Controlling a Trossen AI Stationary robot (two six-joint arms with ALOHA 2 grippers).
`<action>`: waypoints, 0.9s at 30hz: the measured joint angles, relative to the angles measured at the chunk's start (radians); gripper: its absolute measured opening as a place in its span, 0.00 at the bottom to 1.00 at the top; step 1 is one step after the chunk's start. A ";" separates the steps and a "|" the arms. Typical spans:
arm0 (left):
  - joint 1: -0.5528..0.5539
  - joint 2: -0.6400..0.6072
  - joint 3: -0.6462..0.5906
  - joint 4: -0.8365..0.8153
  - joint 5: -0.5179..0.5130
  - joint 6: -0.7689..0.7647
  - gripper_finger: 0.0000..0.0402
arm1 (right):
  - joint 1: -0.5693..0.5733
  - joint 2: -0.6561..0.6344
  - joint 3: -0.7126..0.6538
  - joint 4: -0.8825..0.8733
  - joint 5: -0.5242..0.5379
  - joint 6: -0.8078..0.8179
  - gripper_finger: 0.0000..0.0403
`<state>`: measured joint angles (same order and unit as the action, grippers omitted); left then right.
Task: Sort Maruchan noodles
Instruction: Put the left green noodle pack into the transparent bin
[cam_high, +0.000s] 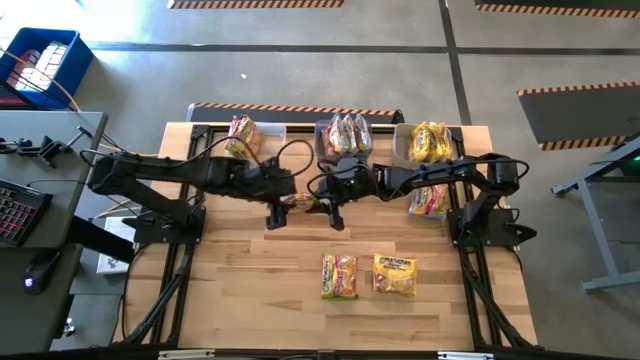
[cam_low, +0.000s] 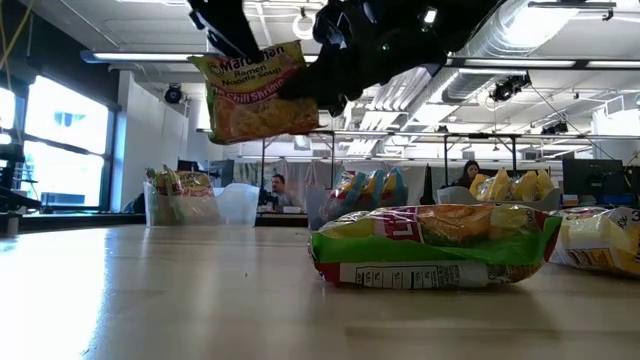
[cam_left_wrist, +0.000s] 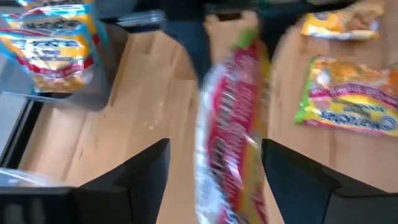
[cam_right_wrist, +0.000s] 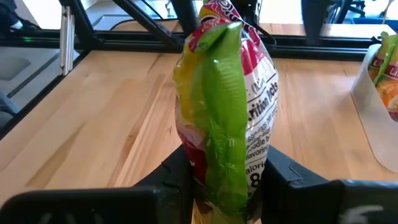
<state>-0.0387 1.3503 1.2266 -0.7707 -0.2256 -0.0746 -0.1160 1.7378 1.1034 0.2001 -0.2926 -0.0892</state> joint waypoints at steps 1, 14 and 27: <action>0.008 0.012 0.009 0.002 0.004 0.000 0.61 | 0.002 0.000 0.000 0.000 0.001 -0.005 0.23; 0.059 0.100 0.019 0.004 0.205 0.049 0.56 | 0.006 0.000 0.000 0.011 0.001 -0.024 0.23; 0.100 0.099 0.019 -0.001 0.298 0.053 0.14 | 0.006 0.000 -0.002 0.003 -0.002 -0.036 0.30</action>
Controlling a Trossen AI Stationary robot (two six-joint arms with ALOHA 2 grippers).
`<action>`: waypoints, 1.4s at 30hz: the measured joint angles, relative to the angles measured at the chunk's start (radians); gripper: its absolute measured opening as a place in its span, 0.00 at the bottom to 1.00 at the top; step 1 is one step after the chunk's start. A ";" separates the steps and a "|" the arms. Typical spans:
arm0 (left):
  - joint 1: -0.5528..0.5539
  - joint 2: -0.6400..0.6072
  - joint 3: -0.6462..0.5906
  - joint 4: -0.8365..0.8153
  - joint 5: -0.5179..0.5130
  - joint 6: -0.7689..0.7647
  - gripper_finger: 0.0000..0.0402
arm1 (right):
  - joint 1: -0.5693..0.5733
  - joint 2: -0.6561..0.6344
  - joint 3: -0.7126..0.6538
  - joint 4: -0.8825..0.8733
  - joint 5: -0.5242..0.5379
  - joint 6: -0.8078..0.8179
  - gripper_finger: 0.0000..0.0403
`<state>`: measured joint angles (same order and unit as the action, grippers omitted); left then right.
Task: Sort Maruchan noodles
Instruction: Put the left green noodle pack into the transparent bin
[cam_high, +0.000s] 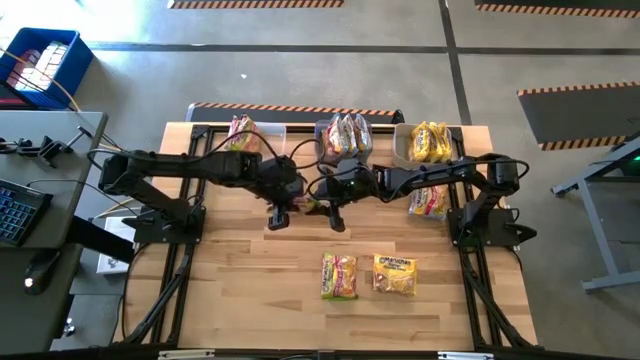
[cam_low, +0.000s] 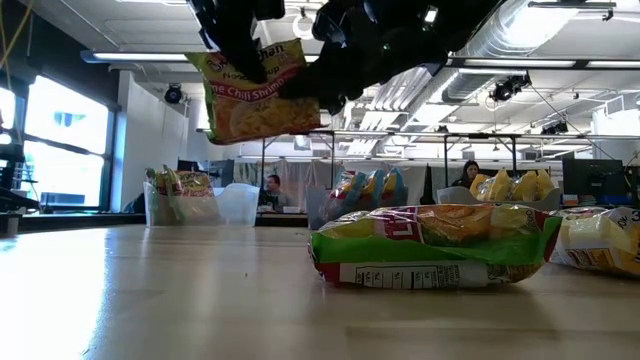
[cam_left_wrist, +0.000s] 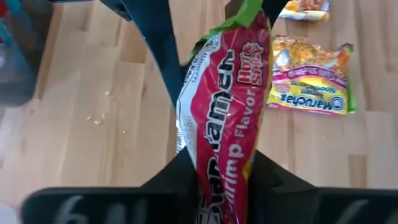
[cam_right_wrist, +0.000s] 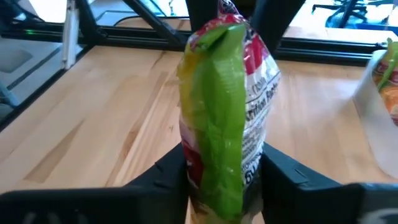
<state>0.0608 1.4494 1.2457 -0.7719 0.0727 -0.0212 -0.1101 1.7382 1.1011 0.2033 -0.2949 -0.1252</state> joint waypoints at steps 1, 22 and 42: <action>0.004 -0.003 0.000 -0.002 0.009 -0.001 0.12 | 0.000 0.000 0.000 0.000 0.008 0.000 0.32; 0.370 -0.135 0.000 -0.165 -0.142 -0.171 0.05 | 0.000 -0.085 0.001 -0.226 0.267 0.037 0.30; 0.833 0.121 -0.001 -0.013 -0.102 -0.124 0.05 | 0.000 -0.084 0.001 -0.271 0.258 0.012 0.01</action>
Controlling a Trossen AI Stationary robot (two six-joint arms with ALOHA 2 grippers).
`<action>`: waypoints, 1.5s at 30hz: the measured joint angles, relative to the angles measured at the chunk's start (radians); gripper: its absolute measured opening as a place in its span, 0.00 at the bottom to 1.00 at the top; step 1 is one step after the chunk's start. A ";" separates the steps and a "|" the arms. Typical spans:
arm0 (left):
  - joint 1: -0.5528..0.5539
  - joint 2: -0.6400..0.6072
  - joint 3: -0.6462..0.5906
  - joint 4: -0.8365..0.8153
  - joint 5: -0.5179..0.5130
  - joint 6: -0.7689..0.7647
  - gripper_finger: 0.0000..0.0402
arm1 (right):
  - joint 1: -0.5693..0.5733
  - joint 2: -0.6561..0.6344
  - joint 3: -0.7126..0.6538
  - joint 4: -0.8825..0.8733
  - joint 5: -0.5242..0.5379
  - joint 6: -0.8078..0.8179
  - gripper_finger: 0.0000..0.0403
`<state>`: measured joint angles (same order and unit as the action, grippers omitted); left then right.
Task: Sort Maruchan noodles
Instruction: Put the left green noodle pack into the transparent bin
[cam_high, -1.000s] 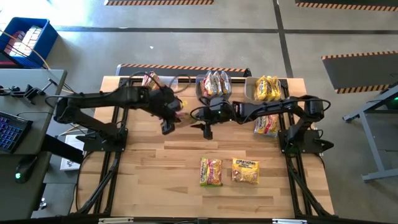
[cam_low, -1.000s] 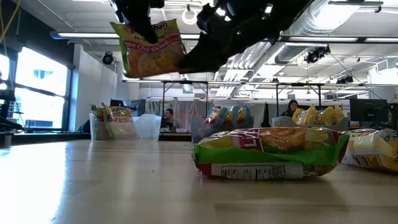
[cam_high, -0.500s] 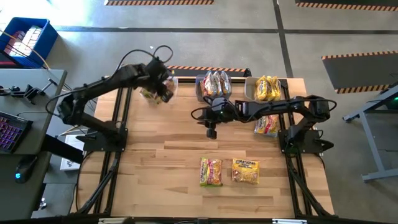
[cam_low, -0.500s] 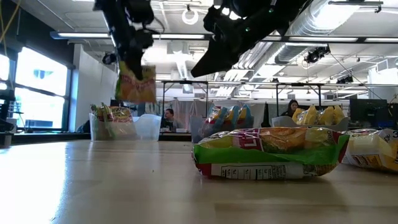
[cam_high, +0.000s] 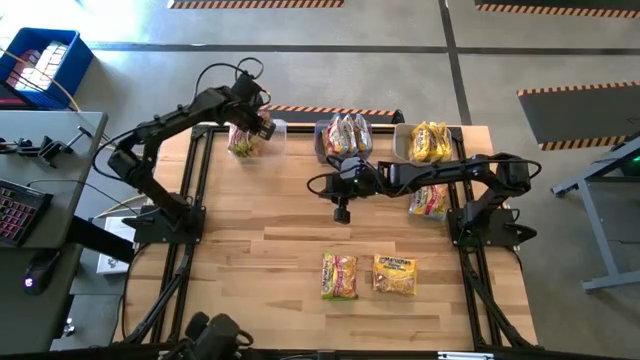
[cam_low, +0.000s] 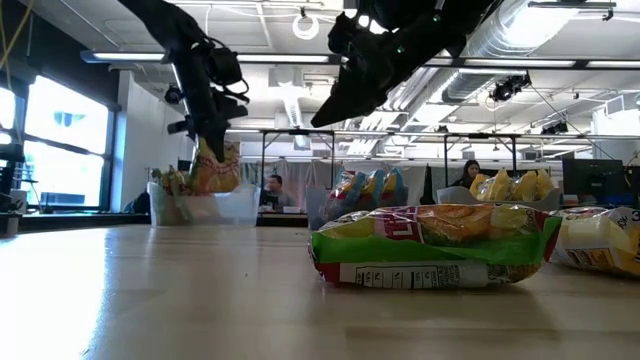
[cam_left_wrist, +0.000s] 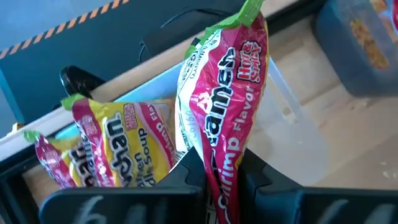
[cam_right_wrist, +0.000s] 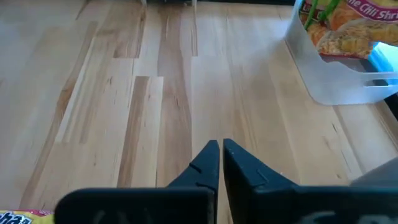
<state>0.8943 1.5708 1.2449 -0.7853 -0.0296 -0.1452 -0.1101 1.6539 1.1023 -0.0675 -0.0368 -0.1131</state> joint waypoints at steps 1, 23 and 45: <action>0.004 0.004 0.000 0.003 0.000 0.000 0.05 | 0.000 0.000 0.000 -0.001 0.000 0.000 0.01; 0.061 0.011 -0.188 0.197 0.077 -0.161 0.06 | 0.000 0.000 0.000 -0.020 0.000 -0.019 0.00; 0.068 -0.001 -0.235 0.209 0.031 -0.087 0.31 | 0.000 0.001 0.000 -0.030 0.000 -0.019 0.00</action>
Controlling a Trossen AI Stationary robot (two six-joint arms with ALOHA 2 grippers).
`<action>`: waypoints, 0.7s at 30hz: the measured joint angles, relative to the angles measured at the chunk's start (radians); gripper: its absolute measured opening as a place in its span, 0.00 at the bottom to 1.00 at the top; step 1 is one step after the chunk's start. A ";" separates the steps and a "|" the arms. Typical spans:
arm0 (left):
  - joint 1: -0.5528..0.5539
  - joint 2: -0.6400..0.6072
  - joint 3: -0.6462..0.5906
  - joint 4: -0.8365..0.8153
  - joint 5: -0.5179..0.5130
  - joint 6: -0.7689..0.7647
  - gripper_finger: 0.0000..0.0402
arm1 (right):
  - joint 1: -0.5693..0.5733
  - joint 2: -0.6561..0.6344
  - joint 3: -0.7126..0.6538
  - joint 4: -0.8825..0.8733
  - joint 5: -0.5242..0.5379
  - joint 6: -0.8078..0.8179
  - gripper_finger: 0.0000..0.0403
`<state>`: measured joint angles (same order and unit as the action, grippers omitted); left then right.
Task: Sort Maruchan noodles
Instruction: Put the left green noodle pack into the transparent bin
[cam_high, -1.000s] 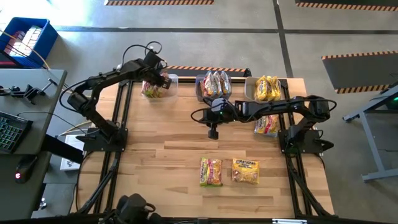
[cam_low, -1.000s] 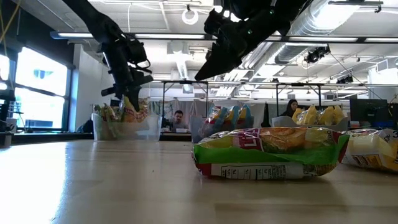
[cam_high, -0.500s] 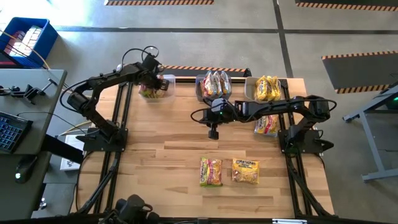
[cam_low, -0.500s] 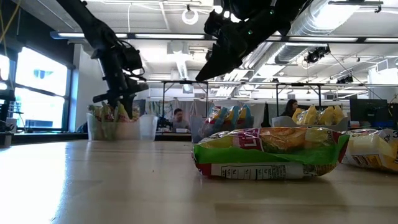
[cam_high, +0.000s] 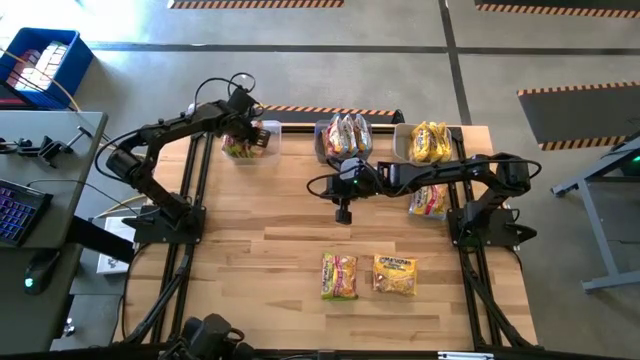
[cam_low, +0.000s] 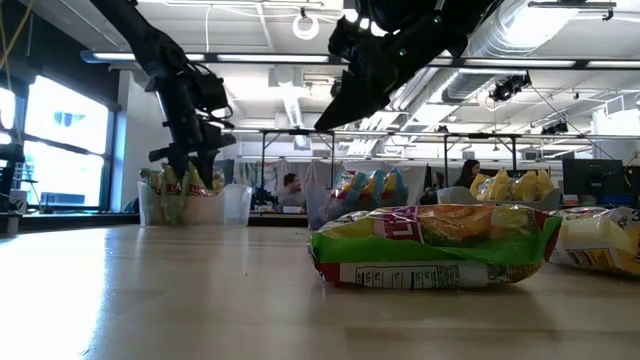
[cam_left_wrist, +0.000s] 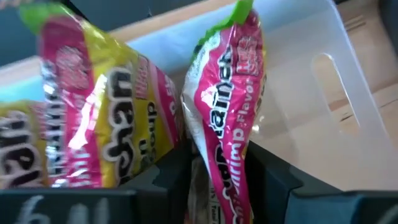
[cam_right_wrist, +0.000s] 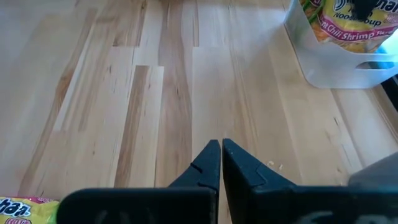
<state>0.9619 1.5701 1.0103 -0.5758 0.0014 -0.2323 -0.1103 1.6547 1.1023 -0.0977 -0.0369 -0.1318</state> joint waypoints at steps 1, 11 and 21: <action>0.000 -0.007 0.000 -0.001 -0.009 0.008 0.32 | 0.000 0.000 0.000 -0.002 0.000 0.000 0.00; 0.000 -0.079 0.001 -0.037 -0.077 0.060 0.32 | 0.000 0.000 0.000 -0.010 0.000 0.000 0.00; 0.000 -0.079 0.002 -0.127 -0.165 0.114 0.32 | 0.000 0.000 0.000 -0.011 0.000 0.000 0.00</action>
<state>0.9619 1.4906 1.0119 -0.7033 -0.1635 -0.1184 -0.1101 1.6547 1.1023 -0.1084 -0.0368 -0.1317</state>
